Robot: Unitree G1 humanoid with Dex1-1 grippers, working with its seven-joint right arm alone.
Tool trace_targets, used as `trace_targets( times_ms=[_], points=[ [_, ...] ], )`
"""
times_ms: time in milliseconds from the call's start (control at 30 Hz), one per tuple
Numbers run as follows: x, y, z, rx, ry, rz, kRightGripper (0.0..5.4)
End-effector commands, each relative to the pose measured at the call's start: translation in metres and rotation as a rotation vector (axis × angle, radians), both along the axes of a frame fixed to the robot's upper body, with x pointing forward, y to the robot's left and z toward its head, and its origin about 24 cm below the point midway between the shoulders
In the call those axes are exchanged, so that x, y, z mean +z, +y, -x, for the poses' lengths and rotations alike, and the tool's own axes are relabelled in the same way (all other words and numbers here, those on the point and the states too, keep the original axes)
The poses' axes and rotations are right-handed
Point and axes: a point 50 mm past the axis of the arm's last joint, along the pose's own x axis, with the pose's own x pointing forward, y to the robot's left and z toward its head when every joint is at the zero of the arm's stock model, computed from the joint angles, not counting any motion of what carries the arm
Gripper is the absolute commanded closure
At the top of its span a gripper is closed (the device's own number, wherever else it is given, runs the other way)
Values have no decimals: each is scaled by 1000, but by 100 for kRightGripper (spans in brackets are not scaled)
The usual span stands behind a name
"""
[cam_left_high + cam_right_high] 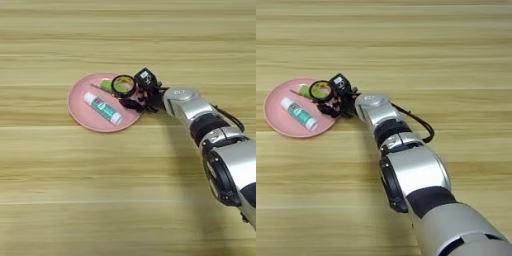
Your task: Move the objects on the table
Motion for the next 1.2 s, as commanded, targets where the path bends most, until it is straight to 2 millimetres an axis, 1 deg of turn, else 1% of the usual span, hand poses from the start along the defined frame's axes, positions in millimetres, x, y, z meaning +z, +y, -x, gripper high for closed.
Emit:
trace_targets(
  times_ms=[33, 67, 267, 300, 433, 700, 900, 1000, 1200],
  points=[
    [48, 7, -21, 14, -174, -27, 210],
    [48, 7, -21, 13, -176, -29, 223],
    [50, 7, -21, 9, -193, -46, 267],
    [50, 7, -21, 11, -194, -47, 285],
    [50, 7, -21, 16, -195, -46, 322],
    [46, 6, -19, 70, -167, 12, 408],
    [44, 7, -14, 204, -158, 94, 469],
    [47, 8, -14, 266, -167, 145, 488],
    [52, 9, -13, 414, -191, 315, 493]
  ],
)
